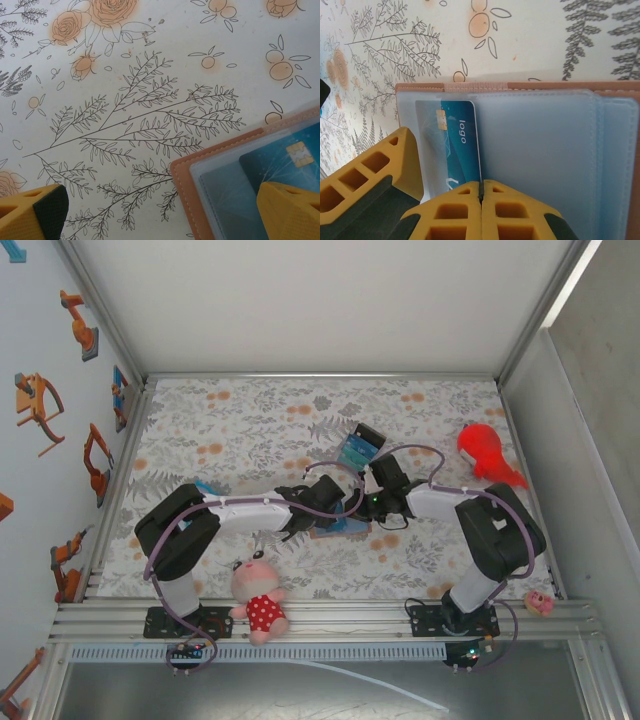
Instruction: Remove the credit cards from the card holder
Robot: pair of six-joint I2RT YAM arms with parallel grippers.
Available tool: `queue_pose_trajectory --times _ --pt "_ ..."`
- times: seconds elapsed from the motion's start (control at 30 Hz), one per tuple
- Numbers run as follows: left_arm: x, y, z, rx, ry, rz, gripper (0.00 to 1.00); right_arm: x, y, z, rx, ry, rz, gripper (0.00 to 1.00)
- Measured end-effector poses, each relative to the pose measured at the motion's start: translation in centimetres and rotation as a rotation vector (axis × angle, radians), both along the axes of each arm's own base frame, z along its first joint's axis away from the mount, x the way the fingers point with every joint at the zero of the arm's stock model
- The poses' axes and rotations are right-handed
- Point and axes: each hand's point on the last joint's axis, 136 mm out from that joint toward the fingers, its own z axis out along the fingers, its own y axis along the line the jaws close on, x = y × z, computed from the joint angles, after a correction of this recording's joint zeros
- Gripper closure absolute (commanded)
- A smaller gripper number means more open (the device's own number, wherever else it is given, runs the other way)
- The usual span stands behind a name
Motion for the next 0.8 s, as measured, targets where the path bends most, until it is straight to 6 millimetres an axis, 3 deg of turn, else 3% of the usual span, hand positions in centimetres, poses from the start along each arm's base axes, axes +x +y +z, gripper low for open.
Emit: queue_pose_trajectory --times 0.43,0.57,0.8 --pt "-0.1 0.2 -0.7 0.018 0.011 0.0 0.03 0.0 -0.3 0.8 0.012 -0.012 -0.012 1.0" --pt "-0.1 0.2 -0.7 0.018 0.011 0.001 0.03 -0.3 -0.2 0.7 0.038 0.0 -0.026 0.89" --pt "-0.1 0.2 -0.7 0.018 0.011 0.001 0.03 -0.3 0.6 1.1 0.118 0.003 -0.034 0.84"
